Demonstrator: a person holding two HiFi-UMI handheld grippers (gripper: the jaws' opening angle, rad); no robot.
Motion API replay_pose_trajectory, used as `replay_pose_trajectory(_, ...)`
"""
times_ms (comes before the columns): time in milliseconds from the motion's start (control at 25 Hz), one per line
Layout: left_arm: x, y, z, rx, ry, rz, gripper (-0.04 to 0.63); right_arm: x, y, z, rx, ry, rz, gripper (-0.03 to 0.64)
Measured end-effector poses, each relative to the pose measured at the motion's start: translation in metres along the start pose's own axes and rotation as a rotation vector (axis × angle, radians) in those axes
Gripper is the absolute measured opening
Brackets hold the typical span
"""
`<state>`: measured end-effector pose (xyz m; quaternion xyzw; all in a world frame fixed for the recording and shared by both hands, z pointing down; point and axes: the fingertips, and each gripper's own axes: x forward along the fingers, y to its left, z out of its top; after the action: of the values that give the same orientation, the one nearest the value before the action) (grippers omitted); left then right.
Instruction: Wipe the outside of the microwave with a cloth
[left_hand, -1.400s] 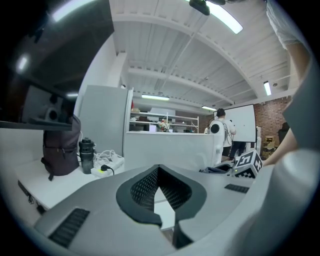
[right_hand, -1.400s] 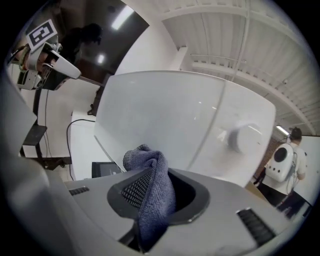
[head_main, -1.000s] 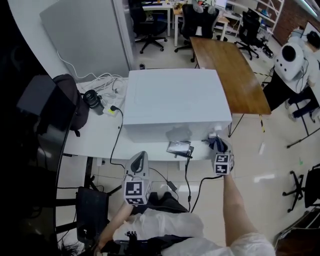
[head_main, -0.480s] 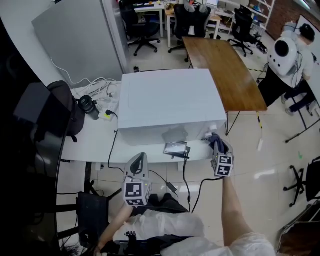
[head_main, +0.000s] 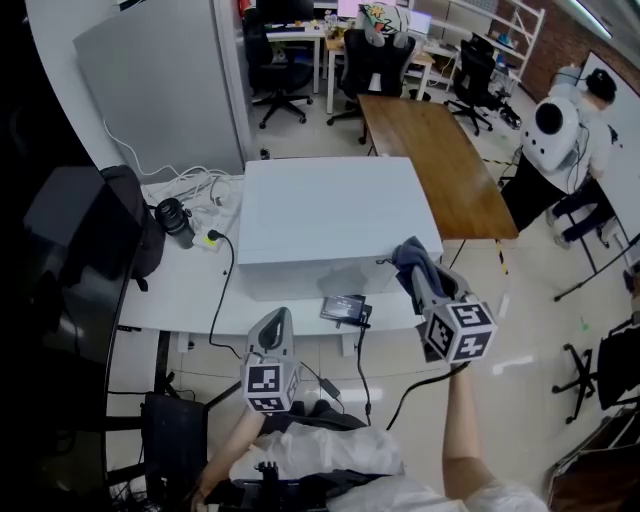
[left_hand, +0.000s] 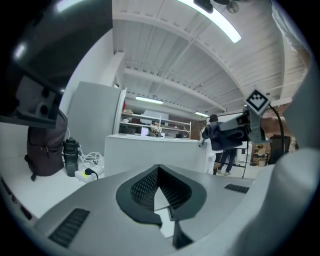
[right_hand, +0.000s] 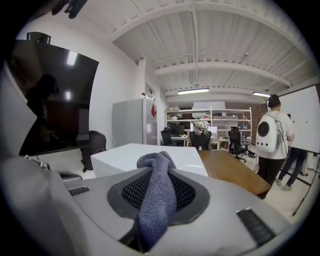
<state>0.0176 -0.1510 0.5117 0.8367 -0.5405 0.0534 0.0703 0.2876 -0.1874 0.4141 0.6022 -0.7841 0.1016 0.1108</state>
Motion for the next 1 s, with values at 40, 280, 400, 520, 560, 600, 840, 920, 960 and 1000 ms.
replay_pose_trajectory(40,0.000,-0.001,0.002,0.000,-0.006,-0.003,-0.008,0.009,0.003,0.020,-0.002,-0.016,0.003,0.109)
replay_pose_trajectory(280,-0.005,-0.003,0.013,0.009,-0.033,-0.012,-0.008,0.117,0.011,0.077,-0.042,0.030,0.032,0.109)
replay_pose_trajectory(400,-0.008,-0.002,0.015,0.023,-0.038,-0.012,-0.008,0.175,0.010,0.054,-0.139,0.207,0.028,0.110)
replay_pose_trajectory(520,-0.012,0.000,0.015,0.035,-0.040,-0.006,-0.008,0.199,0.003,0.029,-0.199,0.314,-0.015,0.110)
replay_pose_trajectory(560,-0.013,0.002,0.014,0.038,-0.041,-0.001,-0.008,0.202,0.001,0.025,-0.202,0.322,-0.030,0.112)
replay_pose_trajectory(600,-0.014,0.004,0.013,0.038,-0.042,0.005,-0.008,0.203,-0.001,0.022,-0.199,0.322,-0.038,0.114)
replay_pose_trajectory(840,-0.012,0.008,0.014,0.029,-0.029,0.006,-0.008,0.204,0.001,0.028,-0.157,0.244,-0.035,0.135)
replay_pose_trajectory(920,-0.011,0.006,0.015,0.029,-0.035,0.000,-0.008,0.197,0.001,0.035,-0.134,0.182,-0.042,0.147)
replay_pose_trajectory(960,-0.010,0.007,0.013,0.031,-0.037,0.003,-0.008,0.194,0.002,0.041,-0.123,0.147,-0.043,0.161)
replay_pose_trajectory(1000,-0.009,0.007,0.011,0.035,-0.037,0.006,-0.008,0.190,0.004,0.048,-0.112,0.113,-0.038,0.178)
